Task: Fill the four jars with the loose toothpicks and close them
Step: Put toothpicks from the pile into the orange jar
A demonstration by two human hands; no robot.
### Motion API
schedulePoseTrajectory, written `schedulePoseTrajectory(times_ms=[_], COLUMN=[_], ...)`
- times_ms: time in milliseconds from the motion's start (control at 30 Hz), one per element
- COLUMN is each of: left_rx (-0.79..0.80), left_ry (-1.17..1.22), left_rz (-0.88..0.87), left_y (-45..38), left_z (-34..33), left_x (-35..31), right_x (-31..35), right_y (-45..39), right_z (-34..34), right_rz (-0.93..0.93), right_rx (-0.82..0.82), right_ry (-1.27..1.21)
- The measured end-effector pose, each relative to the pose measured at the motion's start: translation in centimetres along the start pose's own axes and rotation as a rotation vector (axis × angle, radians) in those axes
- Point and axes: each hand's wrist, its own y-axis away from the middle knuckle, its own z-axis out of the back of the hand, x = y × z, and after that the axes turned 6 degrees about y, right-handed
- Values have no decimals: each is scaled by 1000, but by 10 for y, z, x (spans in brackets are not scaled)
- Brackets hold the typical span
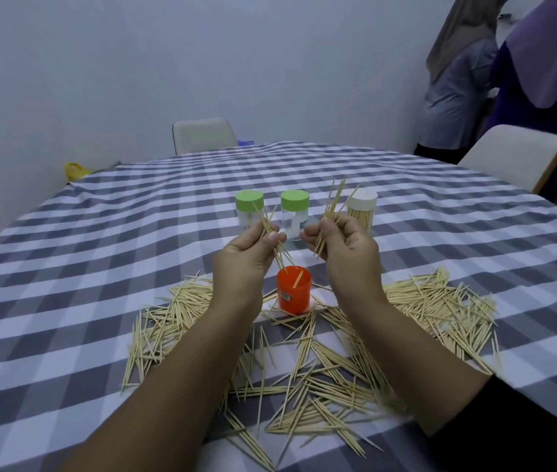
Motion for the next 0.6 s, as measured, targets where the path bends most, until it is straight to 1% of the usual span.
schedulePoseTrajectory(times_ms=[133,267,433,600], left_rx=[4,22,4,-19], left_ry=[-71,-67,-84,-92], left_rz=[19,56,136,154], left_y=[0,-2,-7,-7], left_z=[5,10,13,15], left_x=[7,11,19,18], right_x=[-13,-17,-16,-15], right_y=[5,9,14,14], right_z=[-3,-6,-7,-3], right_rz=[-67,-111,-171,-177], right_rx=[55,81,125,167], right_ry=[98,105,213,297])
